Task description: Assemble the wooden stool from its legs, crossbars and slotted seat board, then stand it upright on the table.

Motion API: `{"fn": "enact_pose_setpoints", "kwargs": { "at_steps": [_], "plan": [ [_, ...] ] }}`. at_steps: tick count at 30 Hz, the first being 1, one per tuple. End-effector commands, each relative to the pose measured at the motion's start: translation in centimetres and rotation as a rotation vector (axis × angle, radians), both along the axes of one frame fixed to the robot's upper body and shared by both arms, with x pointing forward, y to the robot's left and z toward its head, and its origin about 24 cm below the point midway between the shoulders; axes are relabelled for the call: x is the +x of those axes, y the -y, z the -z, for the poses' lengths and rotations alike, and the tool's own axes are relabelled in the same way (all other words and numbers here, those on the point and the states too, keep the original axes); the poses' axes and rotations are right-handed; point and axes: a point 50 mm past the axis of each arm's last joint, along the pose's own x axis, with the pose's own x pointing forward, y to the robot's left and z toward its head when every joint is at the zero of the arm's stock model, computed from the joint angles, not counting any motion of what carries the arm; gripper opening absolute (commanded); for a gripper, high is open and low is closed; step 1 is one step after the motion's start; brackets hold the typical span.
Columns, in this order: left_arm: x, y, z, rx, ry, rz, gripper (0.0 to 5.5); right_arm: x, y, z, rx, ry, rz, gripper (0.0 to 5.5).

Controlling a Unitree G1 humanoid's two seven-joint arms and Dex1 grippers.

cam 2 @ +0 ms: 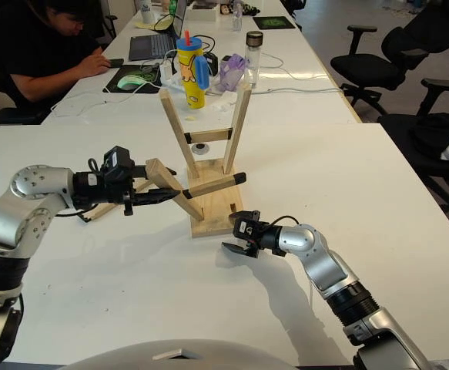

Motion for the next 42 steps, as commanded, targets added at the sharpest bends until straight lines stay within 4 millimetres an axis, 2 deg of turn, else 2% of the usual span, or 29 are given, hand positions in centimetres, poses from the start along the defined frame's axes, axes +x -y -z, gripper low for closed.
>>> {"fn": "enact_pose_setpoints", "kwargs": {
  "at_steps": [1, 7, 9, 11, 17, 20, 28, 35, 42],
  "plan": [
    [-0.3, -1.1, 4.5, 0.062, -0.182, -0.084, 2.71, -1.7, 0.4, 2.6, -0.043, -0.149, 0.026, 3.89],
    [0.7, -1.2, 4.1, 0.067, -0.175, -0.091, 3.6, -1.4, 0.2, 2.8, -0.05, -0.158, 0.044, 3.89],
    [0.8, -2.5, 4.0, 0.09, -0.176, -0.124, 3.9, -1.3, 0.2, 2.8, -0.052, -0.156, 0.047, 3.89],
    [1.0, -4.5, 4.3, 0.137, -0.163, -0.203, 4.16, -1.3, 0.2, 3.1, -0.055, -0.17, 0.063, 3.89],
    [1.8, -10.0, 4.5, 0.213, -0.017, -0.53, 5.07, -1.7, -0.5, 3.9, -0.028, -0.241, 0.096, 3.89],
    [1.6, -11.3, 5.8, 0.273, -0.016, -0.636, 5.38, -2.0, -1.2, 4.1, 0.028, -0.283, 0.119, 3.89],
    [2.3, -13.1, 8.7, 0.414, -0.103, -0.74, 5.38, -1.8, -3.3, 3.8, 0.113, -0.311, 0.119, 3.89],
    [1.1, -14.8, 11.0, 0.442, -0.278, -0.729, 4.27, -0.9, -3.4, 2.2, 0.197, -0.264, 0.141, 3.89],
    [-0.7, -14.8, 11.9, 0.381, -0.506, -0.64, 3.23, -1.2, -2.5, -1.3, 0.485, -0.361, 0.211, 3.89]
  ]
}}
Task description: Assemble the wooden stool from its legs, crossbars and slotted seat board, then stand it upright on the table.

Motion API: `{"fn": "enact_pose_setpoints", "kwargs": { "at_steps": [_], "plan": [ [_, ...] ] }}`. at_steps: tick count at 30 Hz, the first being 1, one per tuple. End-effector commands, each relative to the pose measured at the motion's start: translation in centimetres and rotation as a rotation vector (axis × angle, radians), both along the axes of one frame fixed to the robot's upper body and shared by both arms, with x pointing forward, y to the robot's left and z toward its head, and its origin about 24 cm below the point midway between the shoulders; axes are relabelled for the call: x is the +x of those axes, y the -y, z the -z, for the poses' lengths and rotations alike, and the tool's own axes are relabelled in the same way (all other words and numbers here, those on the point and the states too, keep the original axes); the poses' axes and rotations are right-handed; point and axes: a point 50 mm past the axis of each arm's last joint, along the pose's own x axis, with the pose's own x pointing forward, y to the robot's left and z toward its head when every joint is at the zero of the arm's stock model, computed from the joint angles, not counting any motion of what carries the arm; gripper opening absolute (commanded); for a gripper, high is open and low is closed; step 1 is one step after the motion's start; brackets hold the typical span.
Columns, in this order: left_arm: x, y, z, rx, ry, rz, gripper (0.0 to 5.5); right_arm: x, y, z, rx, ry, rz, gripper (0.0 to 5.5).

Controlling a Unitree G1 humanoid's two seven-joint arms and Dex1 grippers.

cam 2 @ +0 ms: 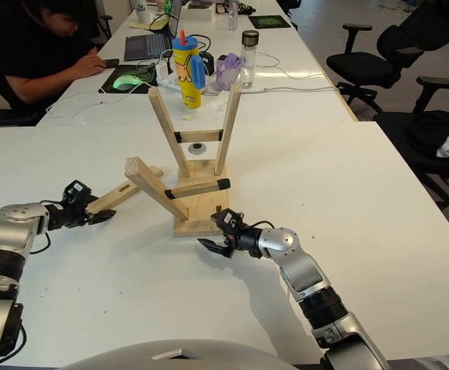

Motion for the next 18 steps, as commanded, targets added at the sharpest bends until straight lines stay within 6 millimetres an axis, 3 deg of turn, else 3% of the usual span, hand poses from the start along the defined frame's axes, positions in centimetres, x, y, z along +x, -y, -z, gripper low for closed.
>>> {"fn": "enact_pose_setpoints", "kwargs": {
  "at_steps": [1, 8, 13, 16, 18],
  "plan": [
    [-2.6, -0.5, 2.6, -0.044, -0.208, -0.003, 3.05, -0.8, 1.3, -1.4, 0.139, -0.104, 0.051, 3.89],
    [-1.9, -0.4, 2.1, -0.004, -0.116, -0.025, 2.09, -0.9, 5.7, -3.1, 0.269, -0.176, 0.229, 3.89],
    [-0.3, 0.6, 1.1, -0.01, 0.036, -0.026, 2.09, 0.3, 8.5, -3.0, 0.208, -0.145, 0.352, 3.89],
    [1.2, 1.4, -1.4, -0.133, 0.194, -0.038, 2.09, 1.1, 9.9, -3.0, 0.186, -0.112, 0.43, 3.89],
    [2.2, 2.0, -4.9, -0.3, 0.372, -0.026, 2.09, 1.9, 11.1, -3.3, 0.183, -0.076, 0.503, 3.89]
  ]
}}
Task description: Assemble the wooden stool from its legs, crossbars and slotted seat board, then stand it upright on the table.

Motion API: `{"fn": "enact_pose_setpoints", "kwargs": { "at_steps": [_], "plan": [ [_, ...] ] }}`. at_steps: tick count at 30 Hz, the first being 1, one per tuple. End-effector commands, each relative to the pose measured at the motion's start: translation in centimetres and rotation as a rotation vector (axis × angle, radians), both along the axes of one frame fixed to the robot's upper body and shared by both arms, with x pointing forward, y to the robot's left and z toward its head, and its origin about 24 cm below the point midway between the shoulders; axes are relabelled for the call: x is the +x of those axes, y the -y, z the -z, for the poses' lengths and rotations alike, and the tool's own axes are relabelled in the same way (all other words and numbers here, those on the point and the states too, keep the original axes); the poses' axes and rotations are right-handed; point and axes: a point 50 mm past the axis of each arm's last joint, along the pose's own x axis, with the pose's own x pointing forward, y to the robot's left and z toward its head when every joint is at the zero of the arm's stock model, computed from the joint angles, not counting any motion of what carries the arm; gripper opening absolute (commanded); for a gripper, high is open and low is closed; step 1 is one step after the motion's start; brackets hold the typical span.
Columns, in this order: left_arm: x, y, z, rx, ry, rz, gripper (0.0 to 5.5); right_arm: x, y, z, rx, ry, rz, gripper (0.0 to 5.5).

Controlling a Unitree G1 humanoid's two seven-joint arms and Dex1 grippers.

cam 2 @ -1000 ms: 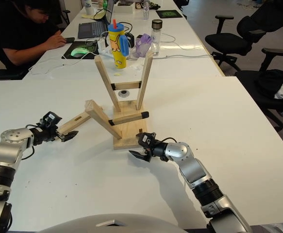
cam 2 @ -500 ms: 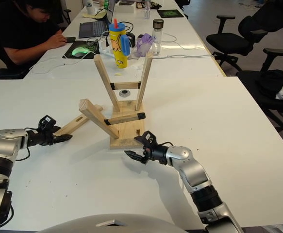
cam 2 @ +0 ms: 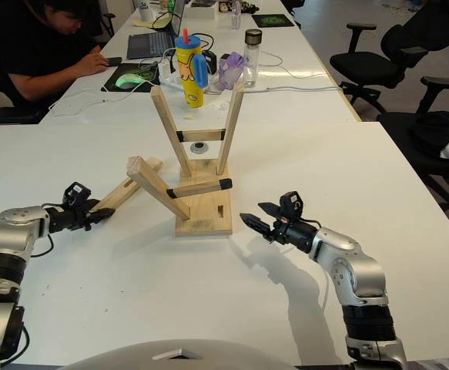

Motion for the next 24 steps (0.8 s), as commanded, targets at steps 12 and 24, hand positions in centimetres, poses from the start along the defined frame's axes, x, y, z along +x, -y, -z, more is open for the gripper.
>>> {"fn": "enact_pose_setpoints", "kwargs": {
  "at_steps": [12, 24],
  "plan": [
    [-1.9, 6.7, -21.3, -0.951, 0.542, 0.483, 2.08, 2.4, 3.5, -5.8, 0.221, 0.187, 0.091, 4.08],
    [-6.9, 17.7, -20.0, -1.026, 0.186, 0.765, 2.08, -1.3, 3.0, -13.8, 0.621, 0.161, -0.386, 5.32]
  ]
}}
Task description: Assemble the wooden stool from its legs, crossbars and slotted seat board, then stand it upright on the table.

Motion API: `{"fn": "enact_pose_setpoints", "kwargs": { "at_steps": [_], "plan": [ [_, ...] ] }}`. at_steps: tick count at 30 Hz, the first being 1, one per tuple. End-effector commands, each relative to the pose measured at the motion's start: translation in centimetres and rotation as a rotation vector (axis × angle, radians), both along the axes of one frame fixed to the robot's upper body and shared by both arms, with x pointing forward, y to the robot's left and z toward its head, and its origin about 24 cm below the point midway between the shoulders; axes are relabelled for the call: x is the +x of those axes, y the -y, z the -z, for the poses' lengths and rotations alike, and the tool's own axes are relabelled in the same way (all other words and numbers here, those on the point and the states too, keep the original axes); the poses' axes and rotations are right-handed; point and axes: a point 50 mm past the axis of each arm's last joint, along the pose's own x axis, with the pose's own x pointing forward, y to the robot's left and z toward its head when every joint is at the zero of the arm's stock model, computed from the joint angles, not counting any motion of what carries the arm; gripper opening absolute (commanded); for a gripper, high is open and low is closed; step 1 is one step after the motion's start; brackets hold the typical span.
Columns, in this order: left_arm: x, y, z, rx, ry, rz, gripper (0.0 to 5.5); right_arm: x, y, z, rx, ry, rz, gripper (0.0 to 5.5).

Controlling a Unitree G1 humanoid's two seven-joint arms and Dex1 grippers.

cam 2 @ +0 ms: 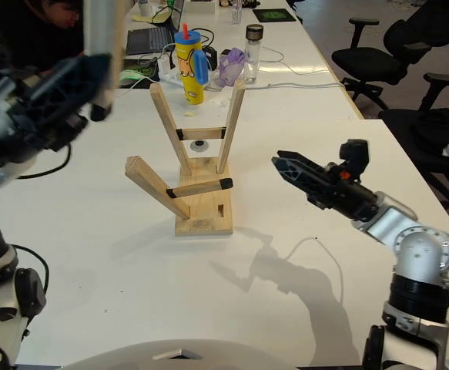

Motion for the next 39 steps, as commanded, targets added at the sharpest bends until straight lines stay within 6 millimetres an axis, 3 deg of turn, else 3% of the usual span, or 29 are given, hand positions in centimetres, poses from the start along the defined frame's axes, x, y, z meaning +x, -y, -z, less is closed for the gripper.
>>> {"fn": "enact_pose_setpoints", "kwargs": {
  "at_steps": [1, 5, 11, 16, 31, 36, 39],
  "plan": [
    [-1.0, 3.0, 4.4, 0.159, -0.133, 0.058, 2.08, -0.8, -0.4, -2.3, 0.037, 0.065, -0.082, 5.32],
    [-1.4, 3.8, 8.4, 0.283, -0.217, 0.087, 2.08, -1.8, -0.5, -3.0, 0.081, 0.075, -0.157, 5.32],
    [-1.2, 3.6, 11.1, 0.353, -0.268, 0.158, 2.08, -1.7, -0.3, -3.3, 0.068, 0.061, -0.173, 5.32],
    [-1.5, 3.4, 11.8, 0.384, -0.275, 0.218, 2.08, -1.5, -0.3, -3.3, 0.062, 0.044, -0.182, 5.32],
    [-1.7, 2.9, 11.7, 0.394, -0.295, 0.283, 2.08, -2.0, 0.6, -2.0, 0.027, -0.015, -0.236, 2.74],
    [-1.8, 2.9, 11.7, 0.41, -0.292, 0.292, 2.08, -1.8, 0.7, -1.7, 0.013, -0.013, -0.229, 2.05],
    [-1.9, 2.7, 12.0, 0.431, -0.287, 0.286, 2.08, -1.8, 0.7, -1.5, 0.01, -0.01, -0.234, 2.03]
  ]
}}
